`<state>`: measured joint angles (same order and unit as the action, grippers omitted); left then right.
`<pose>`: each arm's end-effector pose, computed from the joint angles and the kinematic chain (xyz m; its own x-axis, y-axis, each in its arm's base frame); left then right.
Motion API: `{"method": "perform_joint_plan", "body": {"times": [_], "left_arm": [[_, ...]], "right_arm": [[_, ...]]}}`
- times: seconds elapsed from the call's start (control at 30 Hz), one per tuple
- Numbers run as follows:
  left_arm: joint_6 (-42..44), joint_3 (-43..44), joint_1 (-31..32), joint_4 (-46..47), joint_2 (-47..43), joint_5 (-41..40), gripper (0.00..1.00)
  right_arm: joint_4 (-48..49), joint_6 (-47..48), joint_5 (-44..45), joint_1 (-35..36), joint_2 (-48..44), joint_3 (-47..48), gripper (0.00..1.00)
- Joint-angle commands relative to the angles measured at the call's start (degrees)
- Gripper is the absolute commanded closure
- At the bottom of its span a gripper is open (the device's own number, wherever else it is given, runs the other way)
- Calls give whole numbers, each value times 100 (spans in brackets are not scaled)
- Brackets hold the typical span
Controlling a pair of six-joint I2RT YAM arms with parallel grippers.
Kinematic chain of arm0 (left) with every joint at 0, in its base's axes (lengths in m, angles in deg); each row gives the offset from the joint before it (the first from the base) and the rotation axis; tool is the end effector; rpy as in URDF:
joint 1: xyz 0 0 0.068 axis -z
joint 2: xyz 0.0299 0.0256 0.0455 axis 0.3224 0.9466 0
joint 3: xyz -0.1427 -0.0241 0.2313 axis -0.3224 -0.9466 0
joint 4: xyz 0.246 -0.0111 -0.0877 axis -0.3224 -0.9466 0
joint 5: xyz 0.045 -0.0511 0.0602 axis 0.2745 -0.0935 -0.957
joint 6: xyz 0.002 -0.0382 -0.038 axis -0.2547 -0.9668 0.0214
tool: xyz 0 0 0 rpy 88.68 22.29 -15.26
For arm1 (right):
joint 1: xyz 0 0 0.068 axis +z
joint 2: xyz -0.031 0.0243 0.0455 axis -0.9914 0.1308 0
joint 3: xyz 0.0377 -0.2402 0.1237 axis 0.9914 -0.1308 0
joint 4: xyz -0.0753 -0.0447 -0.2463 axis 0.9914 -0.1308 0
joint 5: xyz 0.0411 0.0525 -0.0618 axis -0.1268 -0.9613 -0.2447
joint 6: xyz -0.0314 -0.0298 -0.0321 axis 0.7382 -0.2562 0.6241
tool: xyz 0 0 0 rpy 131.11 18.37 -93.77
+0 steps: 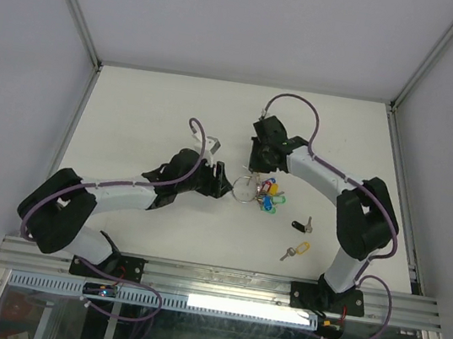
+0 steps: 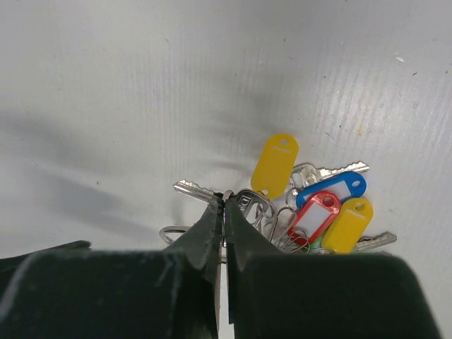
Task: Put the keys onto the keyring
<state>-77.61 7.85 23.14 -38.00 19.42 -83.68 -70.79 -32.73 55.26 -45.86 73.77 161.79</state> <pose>0.2097 -0.1903 0.1814 -0.6697 -0.0023 -0.7427 0.4364 0.8080 -0.3960 0.3029 0.2211 0.2160 -0.8630 -0.0745 -0.4996 -0.1807 0.9691 0.1677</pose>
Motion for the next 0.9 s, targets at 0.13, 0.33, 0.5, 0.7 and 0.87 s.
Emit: {"method": "perform_joint_plan", "body": {"times": [0.13,0.33,0.5,0.7,0.87], "left_arm": [[458,-11,14,1858,684,883,43],[773,164,10,1933,1077,1035,43],[855,332,7,2021,1538,1177,43],[724,592,8,2211,1849,1535,60],[704,767,8,1919,1863,1474,98]], "right_arm": [[536,-145,-531,-132,-411,-151,100],[574,-158,-634,-162,-448,-181,100],[585,-179,-710,-181,-484,-217,100],[629,-211,-774,-216,-503,-288,100],[638,-232,-738,-250,-605,-355,100]]}}
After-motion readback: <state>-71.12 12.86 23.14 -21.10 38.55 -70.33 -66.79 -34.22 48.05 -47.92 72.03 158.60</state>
